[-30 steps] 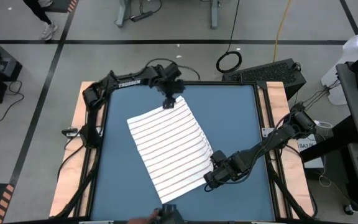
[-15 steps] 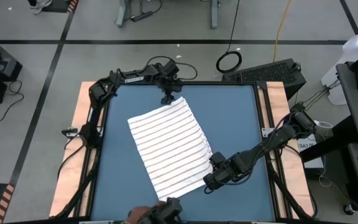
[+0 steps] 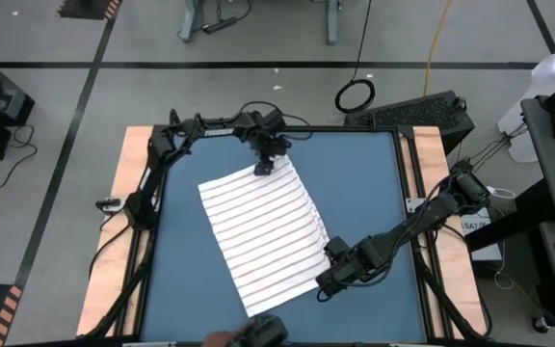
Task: Roll towel
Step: Fold the white towel
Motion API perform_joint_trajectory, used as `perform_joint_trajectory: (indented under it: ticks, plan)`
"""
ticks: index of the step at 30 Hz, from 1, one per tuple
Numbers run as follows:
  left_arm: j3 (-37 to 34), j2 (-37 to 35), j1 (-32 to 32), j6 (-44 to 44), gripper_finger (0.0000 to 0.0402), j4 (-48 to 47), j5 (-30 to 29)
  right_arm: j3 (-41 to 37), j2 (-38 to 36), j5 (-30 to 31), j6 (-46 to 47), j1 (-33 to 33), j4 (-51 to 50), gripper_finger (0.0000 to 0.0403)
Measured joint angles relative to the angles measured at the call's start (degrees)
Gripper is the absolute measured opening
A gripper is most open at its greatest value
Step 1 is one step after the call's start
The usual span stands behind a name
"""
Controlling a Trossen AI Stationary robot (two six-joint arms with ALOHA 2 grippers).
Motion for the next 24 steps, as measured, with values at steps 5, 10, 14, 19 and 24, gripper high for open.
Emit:
perform_joint_trajectory:
  ticks: [5,10,14,19,24]
  plan:
    - [0.0,-3.9,1.3,-8.0,0.0188,-10.3,4.6,0.0,0.0,-0.2,0.0,0.0,0.0,0.0006]
    - [-0.5,-8.8,1.8,-12.9,0.0155,-18.3,7.8,0.0,0.0,0.2,-0.1,0.0,0.0,0.0006]
    - [-6.7,-12.1,2.0,-15.5,0.0128,-21.6,14.0,0.0,0.0,0.0,-1.2,0.0,0.0,0.0006]
    - [-20.6,-15.0,1.6,-18.1,0.0092,-19.5,14.5,0.0,0.0,-0.1,-0.8,0.2,-0.1,0.0006]
    - [-34.8,-17.1,1.0,-22.4,0.0062,-12.2,17.1,0.0,0.0,0.4,-0.4,0.2,-2.0,0.0006]
